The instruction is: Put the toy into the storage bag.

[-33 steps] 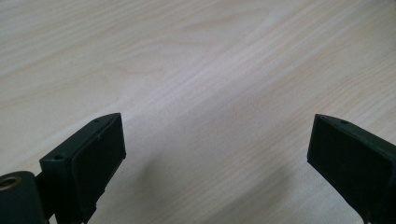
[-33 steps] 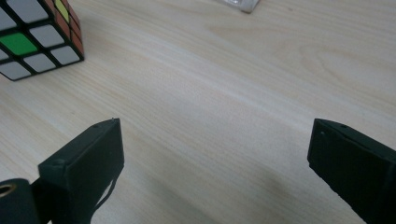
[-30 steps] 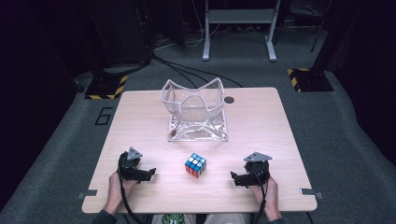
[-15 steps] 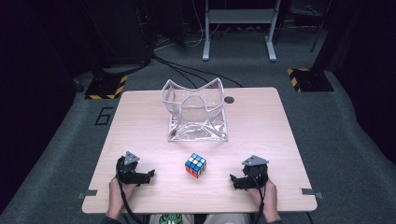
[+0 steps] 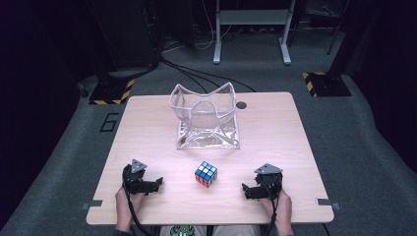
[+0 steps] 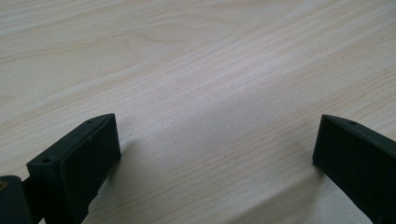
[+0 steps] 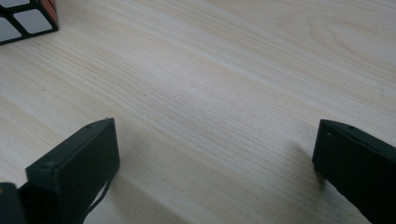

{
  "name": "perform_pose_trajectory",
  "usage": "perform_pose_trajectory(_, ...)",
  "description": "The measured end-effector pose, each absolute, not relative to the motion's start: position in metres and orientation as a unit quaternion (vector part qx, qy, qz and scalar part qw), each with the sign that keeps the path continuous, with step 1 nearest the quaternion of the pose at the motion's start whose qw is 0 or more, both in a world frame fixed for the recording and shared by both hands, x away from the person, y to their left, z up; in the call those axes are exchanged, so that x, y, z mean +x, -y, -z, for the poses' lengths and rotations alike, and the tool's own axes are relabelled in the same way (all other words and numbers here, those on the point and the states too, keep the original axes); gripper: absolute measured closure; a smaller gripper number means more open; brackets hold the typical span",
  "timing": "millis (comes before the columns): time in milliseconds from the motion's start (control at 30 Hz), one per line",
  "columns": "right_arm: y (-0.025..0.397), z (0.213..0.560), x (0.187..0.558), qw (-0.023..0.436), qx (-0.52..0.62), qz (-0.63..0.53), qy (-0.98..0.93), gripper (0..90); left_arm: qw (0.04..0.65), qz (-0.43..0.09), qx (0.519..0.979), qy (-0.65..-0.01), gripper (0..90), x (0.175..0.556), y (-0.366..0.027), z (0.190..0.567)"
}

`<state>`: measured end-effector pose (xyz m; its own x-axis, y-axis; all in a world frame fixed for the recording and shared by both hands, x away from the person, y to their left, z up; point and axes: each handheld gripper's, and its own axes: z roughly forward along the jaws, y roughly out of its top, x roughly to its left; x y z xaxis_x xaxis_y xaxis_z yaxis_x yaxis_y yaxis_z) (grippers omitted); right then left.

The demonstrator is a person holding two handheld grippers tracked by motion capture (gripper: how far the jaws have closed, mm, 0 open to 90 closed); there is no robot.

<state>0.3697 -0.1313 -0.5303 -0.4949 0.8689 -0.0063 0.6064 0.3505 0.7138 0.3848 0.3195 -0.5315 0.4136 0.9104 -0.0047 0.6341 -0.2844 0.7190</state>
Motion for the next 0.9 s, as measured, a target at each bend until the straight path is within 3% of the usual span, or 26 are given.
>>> perform_pose_trajectory(433, 0.128, 0.528, 0.370, 0.205, 0.468, -0.321, -0.797, 0.0, 0.327, -0.210, 0.775, -0.499, 0.8, 0.385, -0.319, 0.531)
perform_pose_trajectory(900, 0.111, 0.520, 0.372, 0.166, 0.442, -0.342, -0.812, 0.0, 0.327, -0.210, 0.775, -0.499, 0.8, 0.385, -0.319, 0.531)
